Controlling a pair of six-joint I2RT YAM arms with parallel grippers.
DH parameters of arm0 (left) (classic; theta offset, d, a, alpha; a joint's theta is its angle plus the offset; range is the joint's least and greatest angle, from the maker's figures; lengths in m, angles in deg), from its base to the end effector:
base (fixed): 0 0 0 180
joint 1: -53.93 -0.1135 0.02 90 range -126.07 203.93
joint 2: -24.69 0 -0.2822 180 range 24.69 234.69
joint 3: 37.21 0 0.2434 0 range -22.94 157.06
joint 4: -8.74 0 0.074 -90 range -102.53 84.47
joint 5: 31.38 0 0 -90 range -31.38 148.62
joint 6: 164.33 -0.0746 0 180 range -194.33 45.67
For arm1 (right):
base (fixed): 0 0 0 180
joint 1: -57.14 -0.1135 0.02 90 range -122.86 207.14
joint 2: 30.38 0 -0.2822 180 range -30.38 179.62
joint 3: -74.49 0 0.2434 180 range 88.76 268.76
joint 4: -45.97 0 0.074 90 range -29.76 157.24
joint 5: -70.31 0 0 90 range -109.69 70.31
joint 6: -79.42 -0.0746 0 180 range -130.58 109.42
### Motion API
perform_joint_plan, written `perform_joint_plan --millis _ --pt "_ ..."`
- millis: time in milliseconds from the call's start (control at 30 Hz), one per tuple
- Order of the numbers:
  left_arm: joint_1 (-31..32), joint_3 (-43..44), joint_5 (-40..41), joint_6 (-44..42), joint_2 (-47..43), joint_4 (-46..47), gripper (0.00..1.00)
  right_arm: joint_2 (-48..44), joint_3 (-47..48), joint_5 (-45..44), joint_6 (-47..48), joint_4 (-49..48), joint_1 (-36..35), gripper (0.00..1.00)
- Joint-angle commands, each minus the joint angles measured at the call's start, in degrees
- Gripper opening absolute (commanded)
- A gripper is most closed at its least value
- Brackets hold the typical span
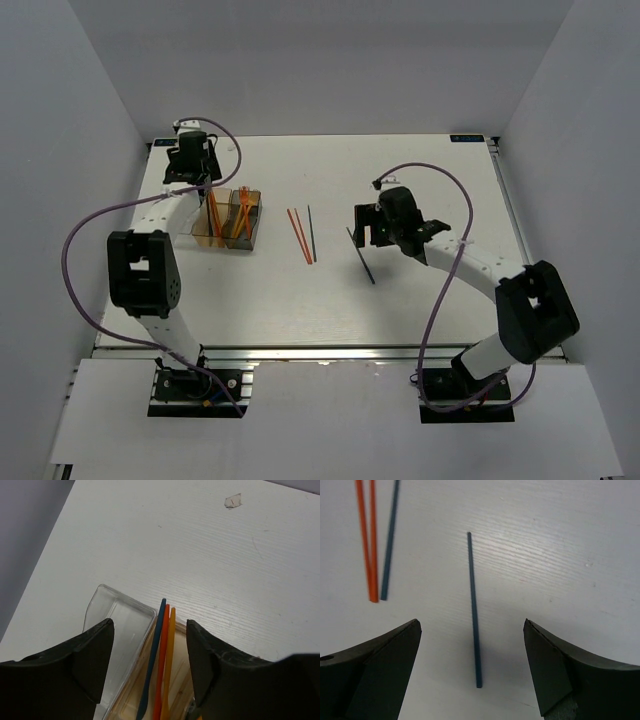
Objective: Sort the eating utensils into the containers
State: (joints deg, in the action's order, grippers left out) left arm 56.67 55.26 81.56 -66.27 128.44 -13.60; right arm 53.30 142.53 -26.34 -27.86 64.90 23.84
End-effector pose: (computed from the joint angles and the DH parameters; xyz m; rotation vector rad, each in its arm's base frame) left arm 0.4455 0.0078 0.2610 -0.3271 2.0969 0.3198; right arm 0.2933 0.1823 0.2443 -0.2393 2.1813 0.3770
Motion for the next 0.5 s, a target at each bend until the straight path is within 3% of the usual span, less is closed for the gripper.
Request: perform_joint_plan --millis 0,33,67,100,300,467 --pt "0.0 4.1 -1.6 2.6 -8.6 -5.0 0.71 3.4 3.4 -1.5 3.5 6.3 0.7 0.87" --pt "0.0 4.6 -2.5 3.5 -10.0 -6.6 0.77 4.5 3.7 -1.5 4.0 6.9 0.8 0.86" --pt "0.0 5.0 -3.2 5.7 -11.4 -8.2 0.94 6.2 3.8 -1.3 4.4 7.5 0.8 0.85" --pt "0.0 5.3 -4.0 6.7 -14.2 -11.1 0.98 7.1 4.1 -1.3 5.0 7.8 0.8 0.81" --pt "0.0 -1.9 -14.6 9.8 -24.5 -15.3 0.98 12.9 7.7 -0.3 7.3 9.5 0.7 0.58" --pt "0.0 -9.3 -17.1 8.6 -30.3 -16.2 0.98 16.2 10.8 0.2 7.7 13.1 -0.7 0.52"
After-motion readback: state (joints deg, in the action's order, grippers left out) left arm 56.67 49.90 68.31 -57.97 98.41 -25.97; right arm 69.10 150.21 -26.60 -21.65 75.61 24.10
